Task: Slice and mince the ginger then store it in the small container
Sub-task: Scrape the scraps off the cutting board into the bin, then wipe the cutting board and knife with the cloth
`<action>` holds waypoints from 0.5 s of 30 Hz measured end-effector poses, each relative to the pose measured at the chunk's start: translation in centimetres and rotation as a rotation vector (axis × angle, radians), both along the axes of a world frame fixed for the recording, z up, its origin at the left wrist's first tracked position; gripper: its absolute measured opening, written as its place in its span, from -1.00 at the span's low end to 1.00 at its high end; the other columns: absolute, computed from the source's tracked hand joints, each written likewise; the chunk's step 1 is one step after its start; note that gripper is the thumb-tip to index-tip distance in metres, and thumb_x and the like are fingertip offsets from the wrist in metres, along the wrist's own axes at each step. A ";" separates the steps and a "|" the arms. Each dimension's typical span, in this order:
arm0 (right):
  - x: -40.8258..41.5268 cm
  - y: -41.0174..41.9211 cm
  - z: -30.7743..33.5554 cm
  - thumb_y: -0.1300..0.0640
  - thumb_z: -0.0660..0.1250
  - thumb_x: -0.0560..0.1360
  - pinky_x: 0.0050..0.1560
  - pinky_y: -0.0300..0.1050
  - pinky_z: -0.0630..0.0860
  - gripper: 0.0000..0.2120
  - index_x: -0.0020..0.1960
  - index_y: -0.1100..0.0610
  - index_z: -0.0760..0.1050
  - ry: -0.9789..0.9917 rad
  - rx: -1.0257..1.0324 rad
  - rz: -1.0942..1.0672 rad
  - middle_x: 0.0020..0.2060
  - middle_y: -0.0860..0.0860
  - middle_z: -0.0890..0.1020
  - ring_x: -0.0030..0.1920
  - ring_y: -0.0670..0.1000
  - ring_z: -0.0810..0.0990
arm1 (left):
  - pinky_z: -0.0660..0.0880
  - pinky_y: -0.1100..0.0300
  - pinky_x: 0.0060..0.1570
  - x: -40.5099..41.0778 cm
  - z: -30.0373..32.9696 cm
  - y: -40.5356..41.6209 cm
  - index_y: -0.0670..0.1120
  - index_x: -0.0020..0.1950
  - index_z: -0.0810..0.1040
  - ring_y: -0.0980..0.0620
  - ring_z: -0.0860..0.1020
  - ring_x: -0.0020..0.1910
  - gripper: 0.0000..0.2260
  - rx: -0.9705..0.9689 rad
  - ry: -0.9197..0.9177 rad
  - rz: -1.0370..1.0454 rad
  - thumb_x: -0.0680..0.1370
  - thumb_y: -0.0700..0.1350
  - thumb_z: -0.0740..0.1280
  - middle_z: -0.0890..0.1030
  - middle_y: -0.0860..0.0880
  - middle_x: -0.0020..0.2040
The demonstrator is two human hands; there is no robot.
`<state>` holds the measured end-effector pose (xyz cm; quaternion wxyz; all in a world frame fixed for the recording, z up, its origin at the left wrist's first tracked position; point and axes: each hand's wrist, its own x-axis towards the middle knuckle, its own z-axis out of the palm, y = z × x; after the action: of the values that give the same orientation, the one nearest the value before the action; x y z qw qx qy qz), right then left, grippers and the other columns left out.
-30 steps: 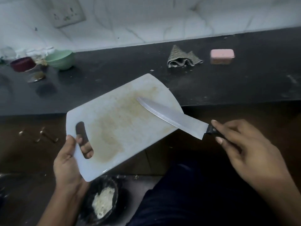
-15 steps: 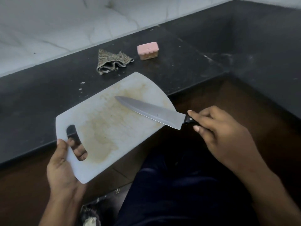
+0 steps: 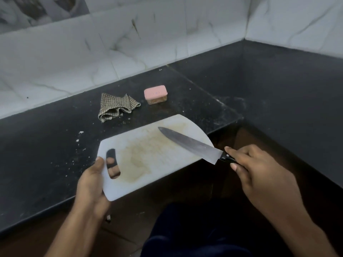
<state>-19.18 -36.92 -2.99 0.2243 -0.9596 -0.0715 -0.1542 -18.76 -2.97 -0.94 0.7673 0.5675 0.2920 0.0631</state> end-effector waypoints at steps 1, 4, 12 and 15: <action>0.4 0.0 0.0 0.09 0.36 0.55 -0.45 -0.24 0.44 -0.62 0.34 -0.16 0.54 0.003 -0.006 -0.015 -0.03 -0.25 0.49 -0.11 -0.16 0.48 | 0.64 -0.04 -0.41 0.8 0.1 -0.2 -0.06 -0.14 0.49 -0.13 0.70 -0.29 -0.64 0.001 0.007 -0.007 0.73 0.09 0.10 0.68 -0.14 -0.24; 1.7 0.6 0.5 0.04 0.32 0.58 -0.43 -0.32 0.32 -0.63 0.36 -0.21 0.51 0.016 -0.066 -0.071 -0.05 -0.24 0.47 -0.12 -0.19 0.41 | 0.67 -0.09 -0.30 3.3 0.6 -0.1 -0.10 -0.11 0.50 -0.20 0.65 -0.13 -0.65 0.001 0.015 -0.006 0.75 0.04 0.10 0.66 -0.19 -0.13; 5.4 2.4 1.3 -0.02 0.16 0.66 -0.30 -0.29 0.39 -0.62 0.46 -0.25 0.35 0.069 -0.127 -0.102 0.04 -0.24 0.39 -0.02 -0.20 0.38 | 0.53 0.07 -0.33 8.6 0.9 0.4 -0.26 -0.06 0.56 -0.19 0.67 -0.32 -0.72 0.539 0.056 -0.185 0.69 -0.07 0.24 0.70 -0.22 -0.19; 7.0 2.8 1.5 0.00 0.18 0.66 -0.28 -0.28 0.42 -0.64 0.43 -0.23 0.39 0.068 -0.157 -0.079 0.08 -0.24 0.43 0.04 -0.18 0.42 | 0.38 0.18 -0.53 9.1 1.0 1.2 -0.22 -0.03 0.54 -0.04 0.49 -0.57 -0.68 0.948 0.219 -0.350 0.64 0.05 0.30 0.63 -0.14 -0.42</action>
<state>-12.22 -34.16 -1.50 0.1446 -0.9809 -0.0376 -0.1242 -9.69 -1.73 0.08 0.3899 0.8965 0.2106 -0.0009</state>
